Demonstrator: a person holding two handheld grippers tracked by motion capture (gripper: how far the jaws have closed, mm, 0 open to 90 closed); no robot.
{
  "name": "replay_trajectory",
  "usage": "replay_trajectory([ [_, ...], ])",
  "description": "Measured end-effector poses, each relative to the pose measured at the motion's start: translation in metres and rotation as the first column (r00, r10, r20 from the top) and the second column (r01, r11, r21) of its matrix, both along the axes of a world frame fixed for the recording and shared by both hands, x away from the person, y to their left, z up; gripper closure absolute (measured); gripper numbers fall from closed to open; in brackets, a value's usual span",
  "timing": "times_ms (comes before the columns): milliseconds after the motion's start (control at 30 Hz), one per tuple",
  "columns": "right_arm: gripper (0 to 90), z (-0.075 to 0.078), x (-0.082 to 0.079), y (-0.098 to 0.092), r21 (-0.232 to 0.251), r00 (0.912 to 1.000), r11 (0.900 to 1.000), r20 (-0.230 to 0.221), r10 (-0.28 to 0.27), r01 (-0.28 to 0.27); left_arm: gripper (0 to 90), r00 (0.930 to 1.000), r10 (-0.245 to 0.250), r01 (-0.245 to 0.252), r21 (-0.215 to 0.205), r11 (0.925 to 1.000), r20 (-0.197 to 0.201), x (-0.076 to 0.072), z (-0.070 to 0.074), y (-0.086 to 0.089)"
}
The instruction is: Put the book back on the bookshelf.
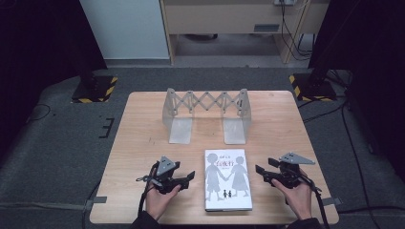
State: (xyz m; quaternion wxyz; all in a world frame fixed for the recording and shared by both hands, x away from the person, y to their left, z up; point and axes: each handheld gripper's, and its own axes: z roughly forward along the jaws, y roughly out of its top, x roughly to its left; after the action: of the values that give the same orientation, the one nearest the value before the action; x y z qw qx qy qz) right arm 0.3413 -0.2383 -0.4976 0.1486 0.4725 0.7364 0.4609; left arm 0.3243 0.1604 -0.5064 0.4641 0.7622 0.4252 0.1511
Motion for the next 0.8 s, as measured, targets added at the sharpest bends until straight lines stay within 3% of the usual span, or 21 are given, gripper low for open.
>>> replay_trajectory([
  [567, 33.3, -0.016, -0.001, 0.029, 0.032, 0.9922, 0.995, -0.079, 0.097, -0.095, 27.3, 0.9921, -0.116, 0.116, -0.003, 0.9932, -0.047, -0.008, -0.009, -0.039],
  [800, 33.0, -0.022, -0.001, 0.036, 0.086, 0.9866, 0.991, -0.114, 0.117, -0.107, 26.7, 0.9878, -0.145, 0.145, -0.004, 0.9894, -0.056, -0.008, -0.012, -0.047],
])
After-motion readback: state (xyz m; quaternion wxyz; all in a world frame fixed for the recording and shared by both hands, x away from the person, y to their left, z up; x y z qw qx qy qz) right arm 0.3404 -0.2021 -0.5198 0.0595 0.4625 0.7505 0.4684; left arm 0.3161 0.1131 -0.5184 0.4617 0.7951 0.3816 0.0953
